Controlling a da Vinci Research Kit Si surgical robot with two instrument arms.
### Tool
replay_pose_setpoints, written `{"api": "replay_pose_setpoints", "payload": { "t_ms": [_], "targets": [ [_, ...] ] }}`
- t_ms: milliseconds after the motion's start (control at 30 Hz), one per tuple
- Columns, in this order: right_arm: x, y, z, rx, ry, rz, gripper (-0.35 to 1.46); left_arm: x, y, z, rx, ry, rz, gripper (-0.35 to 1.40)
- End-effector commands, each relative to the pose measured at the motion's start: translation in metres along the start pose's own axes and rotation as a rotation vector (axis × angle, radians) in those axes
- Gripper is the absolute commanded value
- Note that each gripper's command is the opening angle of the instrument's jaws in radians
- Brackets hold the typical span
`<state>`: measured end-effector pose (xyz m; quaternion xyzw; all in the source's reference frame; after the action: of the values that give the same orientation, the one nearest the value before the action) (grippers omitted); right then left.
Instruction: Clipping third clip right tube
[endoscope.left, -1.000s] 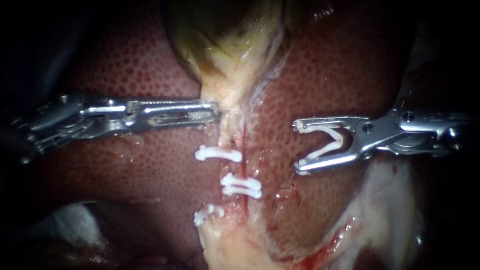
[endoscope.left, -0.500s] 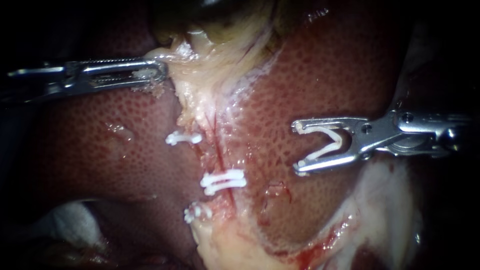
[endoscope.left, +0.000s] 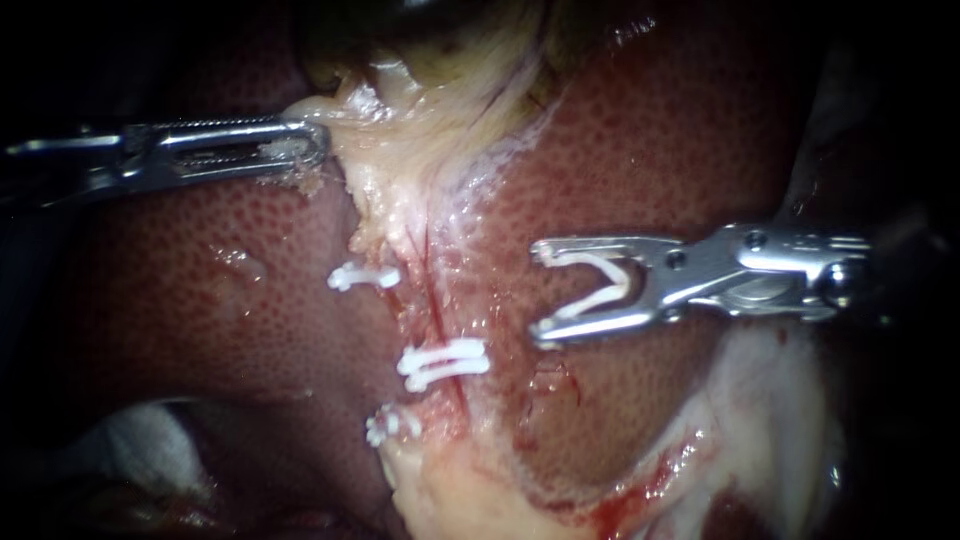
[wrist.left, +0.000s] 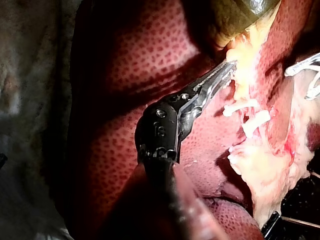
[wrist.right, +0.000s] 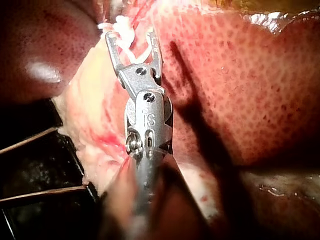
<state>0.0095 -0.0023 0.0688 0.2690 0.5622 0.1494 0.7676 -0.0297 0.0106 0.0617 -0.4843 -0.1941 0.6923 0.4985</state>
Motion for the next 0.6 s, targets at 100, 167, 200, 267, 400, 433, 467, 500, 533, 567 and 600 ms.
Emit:
{"api": "replay_pose_setpoints", "payload": {
  "t_ms": [100, 167, 200, 267, 400, 433, 467, 500, 533, 567, 600],
  "targets": [
    [-0.0008, 0.0010, 0.0025, 0.004, 0.000, 0.025, 0.50, 0.0001, 0.0004, 0.0000, 0.004, 0.001, 0.000, -0.35],
    [-0.0013, 0.0017, 0.0039, 0.011, 0.000, 0.028, 0.50, 0.0001, 0.0005, 0.0000, 0.007, 0.002, -0.001, -0.35],
    [-0.0017, 0.0021, 0.0048, 0.010, 0.000, 0.038, 0.50, 0.0000, 0.0006, 0.0000, 0.006, 0.002, -0.001, -0.35],
    [-0.0023, 0.0027, 0.0059, 0.016, 0.000, 0.043, 0.50, 0.0000, 0.0008, 0.0000, 0.004, 0.001, -0.001, -0.35],
    [-0.0041, 0.0036, 0.0078, 0.020, -0.005, 0.069, 0.50, -0.0001, 0.0009, 0.0001, 0.003, 0.001, -0.001, -0.35],
    [-0.0044, 0.0037, 0.0081, 0.022, -0.006, 0.072, 0.50, -0.0001, 0.0009, 0.0001, 0.003, 0.001, -0.001, -0.35],
    [-0.0047, 0.0038, 0.0084, 0.026, -0.006, 0.082, 0.50, -0.0001, 0.0009, 0.0002, 0.003, 0.001, -0.001, -0.35],
    [-0.0050, 0.0038, 0.0087, 0.031, -0.007, 0.086, 0.50, -0.0001, 0.0009, 0.0002, 0.003, 0.001, 0.000, -0.35],
    [-0.0052, 0.0038, 0.0090, 0.033, -0.007, 0.096, 0.50, -0.0002, 0.0009, 0.0003, 0.004, 0.001, 0.000, -0.35],
    [-0.0053, 0.0038, 0.0093, 0.038, -0.008, 0.101, 0.50, -0.0002, 0.0010, 0.0003, 0.001, 0.001, 0.000, -0.35],
    [-0.0053, 0.0037, 0.0096, 0.048, -0.008, 0.111, 0.50, -0.0002, 0.0010, 0.0004, 0.002, 0.001, 0.000, -0.35]
  ]
}}
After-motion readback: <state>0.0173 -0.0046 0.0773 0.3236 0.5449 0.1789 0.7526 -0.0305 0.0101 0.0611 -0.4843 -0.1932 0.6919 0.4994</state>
